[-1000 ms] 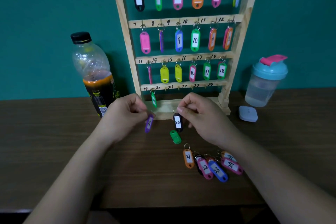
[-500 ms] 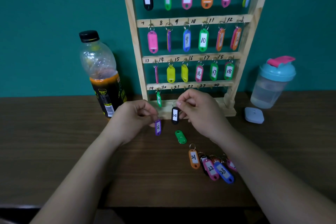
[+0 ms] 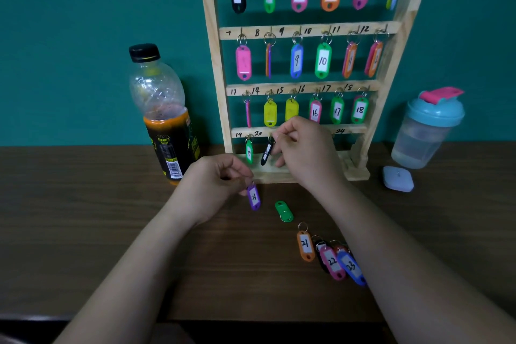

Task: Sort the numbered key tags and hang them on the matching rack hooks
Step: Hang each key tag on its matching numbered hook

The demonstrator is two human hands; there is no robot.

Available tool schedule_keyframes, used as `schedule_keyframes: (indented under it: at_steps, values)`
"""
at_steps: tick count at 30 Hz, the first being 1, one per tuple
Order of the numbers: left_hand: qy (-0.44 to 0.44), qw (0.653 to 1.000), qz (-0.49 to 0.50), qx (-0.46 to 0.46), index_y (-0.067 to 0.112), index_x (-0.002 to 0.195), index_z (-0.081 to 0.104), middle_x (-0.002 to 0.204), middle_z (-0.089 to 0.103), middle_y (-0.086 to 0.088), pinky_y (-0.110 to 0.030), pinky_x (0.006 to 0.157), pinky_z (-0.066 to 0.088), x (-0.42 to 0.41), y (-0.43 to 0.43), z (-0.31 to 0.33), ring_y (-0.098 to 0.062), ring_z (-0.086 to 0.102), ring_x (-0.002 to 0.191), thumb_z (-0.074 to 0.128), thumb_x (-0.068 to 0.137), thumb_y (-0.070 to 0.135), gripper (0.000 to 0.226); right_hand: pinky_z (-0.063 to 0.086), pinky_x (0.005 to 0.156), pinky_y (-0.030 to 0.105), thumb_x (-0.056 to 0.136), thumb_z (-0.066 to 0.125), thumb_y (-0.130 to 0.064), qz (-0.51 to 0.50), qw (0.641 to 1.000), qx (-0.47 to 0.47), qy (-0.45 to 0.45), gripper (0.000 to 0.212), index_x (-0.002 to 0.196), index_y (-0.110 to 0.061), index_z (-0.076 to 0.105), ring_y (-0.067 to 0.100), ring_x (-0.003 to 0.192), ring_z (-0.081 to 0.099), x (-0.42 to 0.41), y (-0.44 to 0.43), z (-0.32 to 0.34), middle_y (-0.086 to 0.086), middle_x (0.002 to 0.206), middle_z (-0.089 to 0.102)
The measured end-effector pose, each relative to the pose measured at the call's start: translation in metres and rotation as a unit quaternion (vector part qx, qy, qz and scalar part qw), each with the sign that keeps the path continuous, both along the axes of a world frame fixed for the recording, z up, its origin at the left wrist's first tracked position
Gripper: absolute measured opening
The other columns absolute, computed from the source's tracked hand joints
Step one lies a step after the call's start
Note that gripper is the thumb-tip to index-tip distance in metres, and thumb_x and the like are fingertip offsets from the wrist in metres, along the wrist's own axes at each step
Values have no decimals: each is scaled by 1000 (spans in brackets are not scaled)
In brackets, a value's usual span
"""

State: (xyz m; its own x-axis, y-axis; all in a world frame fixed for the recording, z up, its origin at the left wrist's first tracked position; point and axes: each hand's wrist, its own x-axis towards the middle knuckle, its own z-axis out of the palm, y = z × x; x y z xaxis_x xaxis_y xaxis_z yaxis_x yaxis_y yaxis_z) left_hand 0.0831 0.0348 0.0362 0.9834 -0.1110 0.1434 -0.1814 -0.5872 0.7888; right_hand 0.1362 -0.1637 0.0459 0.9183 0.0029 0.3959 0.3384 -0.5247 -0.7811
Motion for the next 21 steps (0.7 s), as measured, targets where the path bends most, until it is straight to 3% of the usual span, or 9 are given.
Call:
schedule_keyframes:
  at_steps: [4,10,14,18,21]
  values:
    - [-2,1000,-2,2,21,94,75,79,80,4,-24,80,58,1,1,-2,-8,77,76,80,93,15,7,52,46,26,106,61,-19,-13,1000,-25,-5,15,93,-19,66,3,44,65,2,1,0,-2,69,74]
    - [-2,1000,-3,-2,21,94,76,79,80,3,-33,88,59,1,1,-3,-10,77,78,80,92,15,7,59,54,38,103,63,-22,-42,987,-152,-42,12,93,-24,68,11,53,65,4,-2,-9,-4,68,71]
    - [1,1000,-7,-3,20,94,76,80,80,3,-33,87,59,0,1,-2,-10,77,77,79,93,15,7,54,54,32,102,64,-31,-3,983,-175,-49,11,92,-27,63,10,56,64,-10,-8,-1,-4,68,69]
    - [1,1000,-8,6,20,93,76,78,79,3,-27,80,57,0,1,-3,-8,77,75,80,93,14,7,50,61,28,97,72,-43,54,956,-275,82,18,91,-28,65,12,70,67,-28,-15,1,-6,77,69]
    - [-4,1000,-11,11,20,93,76,78,79,3,-22,75,56,0,0,-4,-7,76,74,80,92,13,8,54,71,32,85,80,-57,108,917,-338,183,38,105,-28,66,13,84,64,-37,-18,0,-7,93,67]
